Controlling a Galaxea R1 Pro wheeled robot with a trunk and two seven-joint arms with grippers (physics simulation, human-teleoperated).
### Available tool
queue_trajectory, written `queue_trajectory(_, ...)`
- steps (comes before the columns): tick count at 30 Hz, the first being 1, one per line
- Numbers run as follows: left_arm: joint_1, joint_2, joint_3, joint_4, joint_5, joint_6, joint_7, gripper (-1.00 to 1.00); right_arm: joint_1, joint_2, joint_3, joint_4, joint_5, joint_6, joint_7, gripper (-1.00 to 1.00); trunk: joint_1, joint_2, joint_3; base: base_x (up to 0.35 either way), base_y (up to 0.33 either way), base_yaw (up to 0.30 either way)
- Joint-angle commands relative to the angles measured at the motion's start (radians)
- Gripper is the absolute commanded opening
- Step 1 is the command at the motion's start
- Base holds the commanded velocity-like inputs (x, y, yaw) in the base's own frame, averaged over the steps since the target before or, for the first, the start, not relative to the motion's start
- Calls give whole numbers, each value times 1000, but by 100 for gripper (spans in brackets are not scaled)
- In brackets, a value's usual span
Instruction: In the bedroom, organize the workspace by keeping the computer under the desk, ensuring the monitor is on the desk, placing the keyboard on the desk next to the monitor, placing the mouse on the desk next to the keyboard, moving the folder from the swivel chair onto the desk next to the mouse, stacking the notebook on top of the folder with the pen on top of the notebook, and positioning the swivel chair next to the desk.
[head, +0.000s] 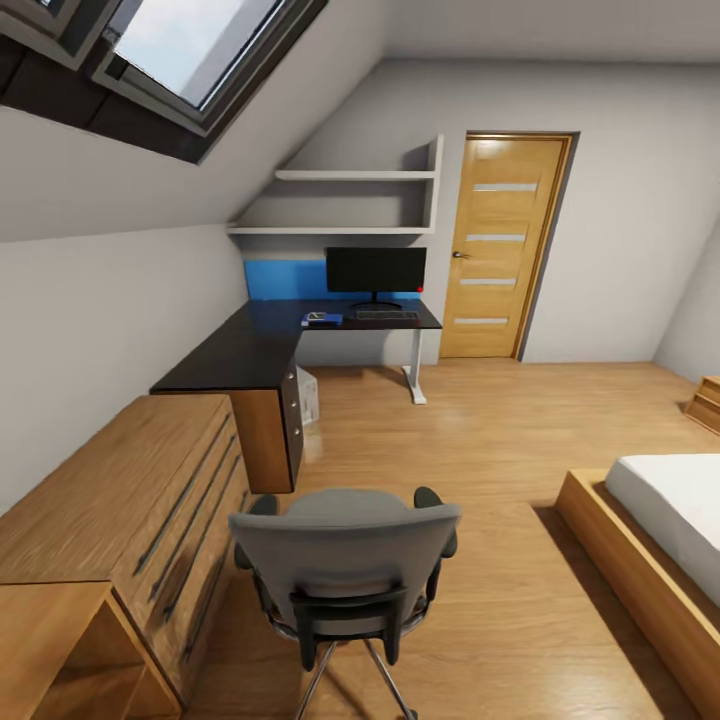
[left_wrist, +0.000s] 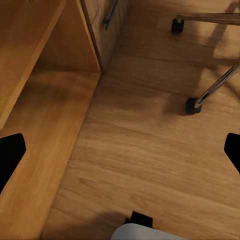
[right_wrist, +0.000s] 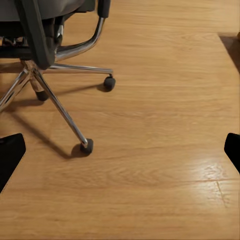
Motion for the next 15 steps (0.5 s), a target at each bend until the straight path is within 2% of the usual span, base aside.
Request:
queue_trajectory(1, 0, 0, -9, -2, -1, 0, 10, 100, -1, 1, 8, 1, -4, -2, -6, 100, 0, -1, -1, 0, 233, -3)
queue_trajectory(6, 0, 0, -9, -2, -2, -2, 10, 100, -1, 1, 7, 2, -4, -2, -6, 100, 0, -1, -1, 0, 90, -1)
queue_trajectory(15, 0, -1, -11, -2, -3, -1, 14, 100, -1, 0, 7, 1, -4, -1, -6, 100, 0, -1, -1, 0, 11, 0)
